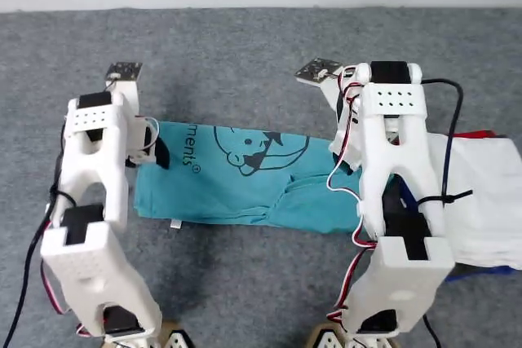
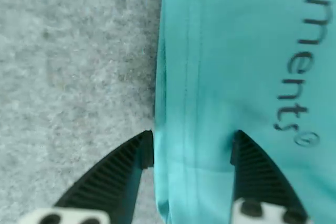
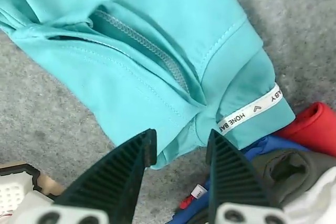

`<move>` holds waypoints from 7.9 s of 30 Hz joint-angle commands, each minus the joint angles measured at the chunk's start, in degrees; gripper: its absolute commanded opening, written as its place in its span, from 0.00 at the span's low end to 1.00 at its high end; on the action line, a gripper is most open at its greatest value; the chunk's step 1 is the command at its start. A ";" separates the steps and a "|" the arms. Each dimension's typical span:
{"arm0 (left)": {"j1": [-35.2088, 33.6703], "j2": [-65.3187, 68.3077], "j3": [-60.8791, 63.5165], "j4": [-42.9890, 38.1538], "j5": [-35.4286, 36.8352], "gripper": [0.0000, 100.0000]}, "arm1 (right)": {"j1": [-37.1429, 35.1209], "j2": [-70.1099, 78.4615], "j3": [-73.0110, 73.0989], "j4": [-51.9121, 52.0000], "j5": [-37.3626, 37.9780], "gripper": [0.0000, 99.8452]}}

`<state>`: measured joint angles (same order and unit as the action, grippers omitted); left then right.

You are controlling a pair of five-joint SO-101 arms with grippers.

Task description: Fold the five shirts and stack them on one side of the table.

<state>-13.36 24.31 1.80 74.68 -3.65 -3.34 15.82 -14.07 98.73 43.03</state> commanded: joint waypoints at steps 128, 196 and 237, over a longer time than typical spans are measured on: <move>48.35 31.03 -95.96 25.93 -0.09 0.25 | 34.77 -41.01 11.69 3.21 -10.73 0.17; 28.22 41.41 -74.59 24.00 0.26 0.25 | -1.45 -3.56 19.08 -17.89 -7.47 0.09; 22.24 41.49 -82.24 25.85 4.40 0.25 | -5.58 -22.55 34.46 -32.40 -17.93 0.09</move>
<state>8.88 67.21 -78.46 99.38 0.31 -9.14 -6.51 20.66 67.16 25.36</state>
